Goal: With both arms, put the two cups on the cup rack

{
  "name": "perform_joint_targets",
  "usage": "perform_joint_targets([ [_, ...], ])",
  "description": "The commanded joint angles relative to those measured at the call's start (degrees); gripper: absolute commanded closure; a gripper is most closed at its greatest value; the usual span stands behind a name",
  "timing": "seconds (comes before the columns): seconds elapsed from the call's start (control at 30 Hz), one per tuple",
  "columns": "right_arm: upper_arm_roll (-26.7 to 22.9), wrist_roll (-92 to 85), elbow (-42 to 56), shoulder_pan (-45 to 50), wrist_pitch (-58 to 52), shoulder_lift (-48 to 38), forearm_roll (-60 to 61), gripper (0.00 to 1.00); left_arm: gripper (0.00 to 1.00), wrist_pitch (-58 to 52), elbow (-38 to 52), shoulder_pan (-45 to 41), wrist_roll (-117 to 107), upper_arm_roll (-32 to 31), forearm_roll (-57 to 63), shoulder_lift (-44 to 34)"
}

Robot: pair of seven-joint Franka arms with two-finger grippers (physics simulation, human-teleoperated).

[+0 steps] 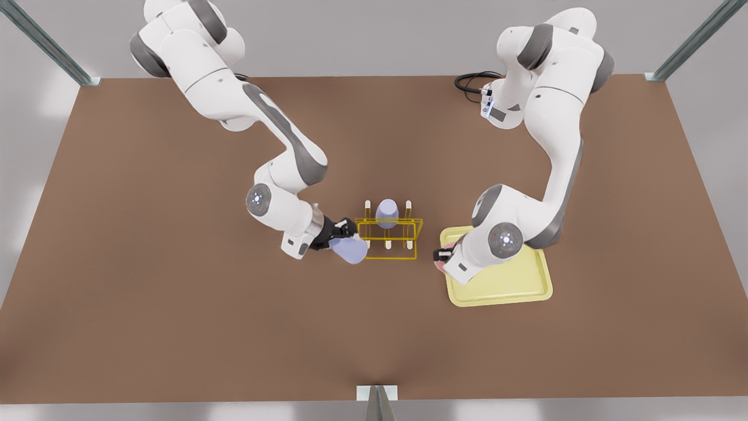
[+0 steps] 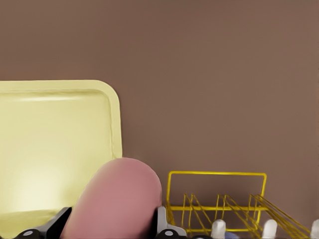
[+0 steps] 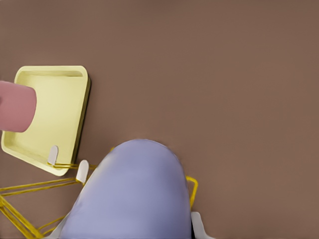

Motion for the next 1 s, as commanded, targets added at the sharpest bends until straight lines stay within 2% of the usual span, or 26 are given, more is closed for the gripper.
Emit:
perform_joint_targets([
  [0.0, 0.0, 6.7, 0.1, 0.4, 0.6, 0.4, -1.9, 0.21, 0.18, -3.9, 0.7, 0.0, -17.1, -1.4, -0.3, -0.1],
  [0.27, 0.0, 6.3, 2.5, 2.7, 0.7, 3.2, -2.0, 0.21, 0.18, -5.4, 1.0, -3.1, -26.1, -4.7, -1.4, -0.2],
  [0.3, 0.0, 5.6, 2.5, 2.7, 0.8, 3.4, -2.0, 0.19, 0.18, -5.3, 0.9, -4.4, -27.3, -4.6, -1.4, -0.1],
  [0.33, 0.0, 5.5, 2.5, 2.7, 0.7, 3.6, -2.0, 0.0, 0.18, -4.9, 1.0, -5.1, -28.1, -4.6, -1.2, 0.3],
  [0.63, 0.0, 5.5, 4.0, 3.5, 0.7, 5.7, -2.0, 0.0, 0.17, -3.9, 2.9, -7.0, -29.3, -4.6, -1.2, 2.2],
  [0.67, 0.0, 5.5, 3.9, 3.6, 0.6, 6.1, -2.0, 0.0, 0.15, -3.9, 2.9, -7.0, -29.2, -4.6, -1.2, 2.5],
  [0.7, 0.0, 5.5, 3.9, 3.8, 0.6, 6.2, -2.0, 0.0, 0.0, -3.9, 3.0, -7.0, -28.9, -4.6, -1.1, 2.5],
  [0.87, 0.0, 4.8, 4.1, 3.5, 0.4, 5.9, -2.0, 0.0, 0.0, -3.0, 3.0, -6.9, -29.0, -4.5, -1.0, 2.6],
  [0.97, 0.2, 4.8, 4.9, 3.2, -0.4, 5.6, -2.0, 0.0, 0.0, -6.9, 8.0, -3.4, -28.7, -3.9, -0.7, 2.3],
])
